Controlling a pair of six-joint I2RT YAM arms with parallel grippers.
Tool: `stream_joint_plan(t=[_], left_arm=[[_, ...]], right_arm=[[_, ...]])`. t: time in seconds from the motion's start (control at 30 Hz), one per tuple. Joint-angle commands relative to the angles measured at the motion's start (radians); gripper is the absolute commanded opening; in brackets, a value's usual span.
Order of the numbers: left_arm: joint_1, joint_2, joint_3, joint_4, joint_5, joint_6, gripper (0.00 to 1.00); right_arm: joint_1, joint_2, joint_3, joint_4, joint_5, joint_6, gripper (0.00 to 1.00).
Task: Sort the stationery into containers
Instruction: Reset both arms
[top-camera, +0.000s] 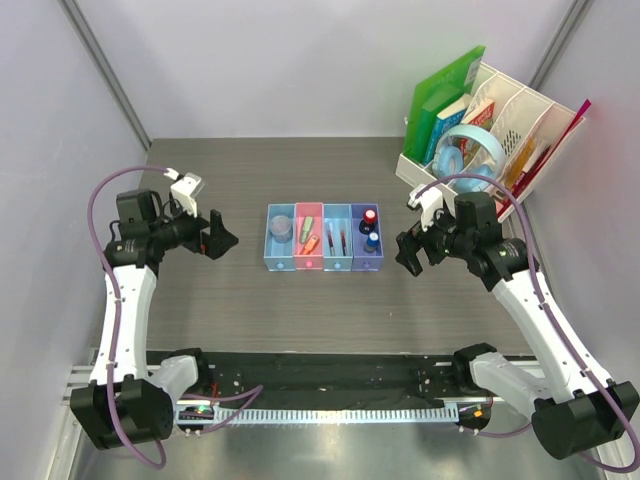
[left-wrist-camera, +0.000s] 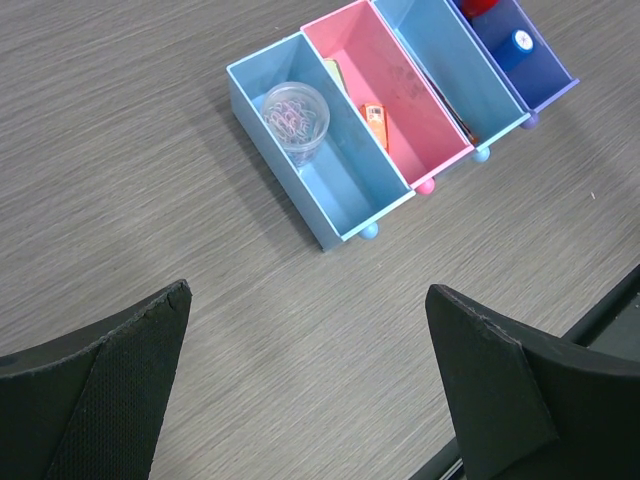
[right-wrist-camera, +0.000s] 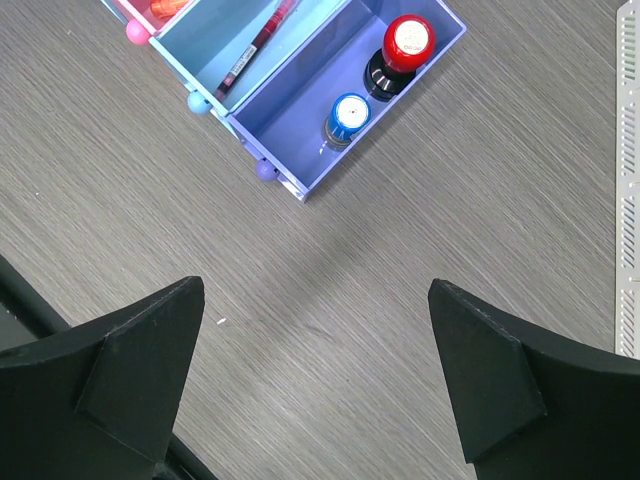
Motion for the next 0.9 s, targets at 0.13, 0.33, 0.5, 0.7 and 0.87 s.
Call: stream_joint_plan(t=[0.13, 0.33, 0.5, 0.7, 0.87], left_arm=[[0.009, 0.008, -0.005, 0.050, 0.039, -0.018, 1.00], [0.011, 0.009, -0.010, 0.052, 0.040, -0.018, 1.00], [0.009, 0.011, -0.013, 0.053, 0.043, -0.021, 1.00], [0.012, 0.012, -0.014, 0.056, 0.045, -0.024, 1.00], [0.012, 0.009, -0.016, 0.055, 0.048, -0.024, 1.00]], right_arm=[[-0.004, -0.009, -0.005, 0.048, -0.020, 0.006, 1.00], [-0.004, -0.009, -0.007, 0.051, -0.020, 0.006, 1.00], [-0.003, -0.011, -0.008, 0.050, -0.019, 0.007, 1.00], [-0.003, -0.017, -0.015, 0.056, -0.014, 0.006, 1.00], [-0.003, -0.018, -0.016, 0.056, -0.009, 0.006, 1.00]])
